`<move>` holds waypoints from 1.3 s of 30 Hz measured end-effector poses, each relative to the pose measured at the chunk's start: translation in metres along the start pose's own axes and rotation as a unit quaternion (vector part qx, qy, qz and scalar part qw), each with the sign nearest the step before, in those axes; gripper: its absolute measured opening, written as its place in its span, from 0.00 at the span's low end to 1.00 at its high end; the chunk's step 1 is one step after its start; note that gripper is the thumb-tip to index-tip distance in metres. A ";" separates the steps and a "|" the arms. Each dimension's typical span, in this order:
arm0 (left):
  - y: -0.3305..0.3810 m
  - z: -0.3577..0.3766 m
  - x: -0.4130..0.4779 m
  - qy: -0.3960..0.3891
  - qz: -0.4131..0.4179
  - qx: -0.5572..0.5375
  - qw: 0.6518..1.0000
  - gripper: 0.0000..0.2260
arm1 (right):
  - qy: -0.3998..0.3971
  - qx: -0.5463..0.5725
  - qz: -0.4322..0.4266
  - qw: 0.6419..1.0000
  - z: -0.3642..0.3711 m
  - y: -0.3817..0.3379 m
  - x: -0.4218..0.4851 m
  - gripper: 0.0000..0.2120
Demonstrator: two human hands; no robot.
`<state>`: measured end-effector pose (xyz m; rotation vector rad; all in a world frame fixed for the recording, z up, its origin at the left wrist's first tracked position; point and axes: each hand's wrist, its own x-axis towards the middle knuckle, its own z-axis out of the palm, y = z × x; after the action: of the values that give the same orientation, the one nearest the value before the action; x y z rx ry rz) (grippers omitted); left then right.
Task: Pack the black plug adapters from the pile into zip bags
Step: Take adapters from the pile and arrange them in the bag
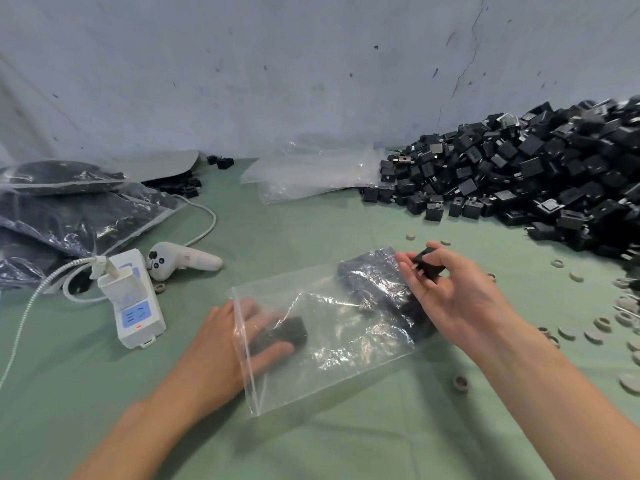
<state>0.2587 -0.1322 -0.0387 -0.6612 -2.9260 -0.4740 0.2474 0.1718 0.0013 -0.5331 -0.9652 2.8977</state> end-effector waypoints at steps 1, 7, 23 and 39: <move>0.002 0.001 0.003 0.001 0.009 0.002 1.000 0.21 | -0.003 -0.005 0.000 1.000 0.000 0.000 0.000 0.10; 0.016 0.006 0.021 -0.001 0.069 -0.001 0.998 0.18 | -0.029 -0.050 0.003 0.998 0.000 0.001 -0.001 0.09; 0.070 0.015 0.046 -0.129 -0.021 -0.288 0.949 0.18 | -0.028 -0.109 0.004 0.994 -0.005 -0.005 -0.001 0.04; 0.089 0.025 0.052 -0.074 -0.039 -0.286 0.955 0.11 | -0.006 -0.104 0.008 0.995 -0.006 -0.009 0.001 0.04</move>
<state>0.2494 -0.0274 -0.0286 -0.6538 -2.9548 -1.3653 0.2478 0.1830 0.0019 -0.5353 -1.2798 2.8348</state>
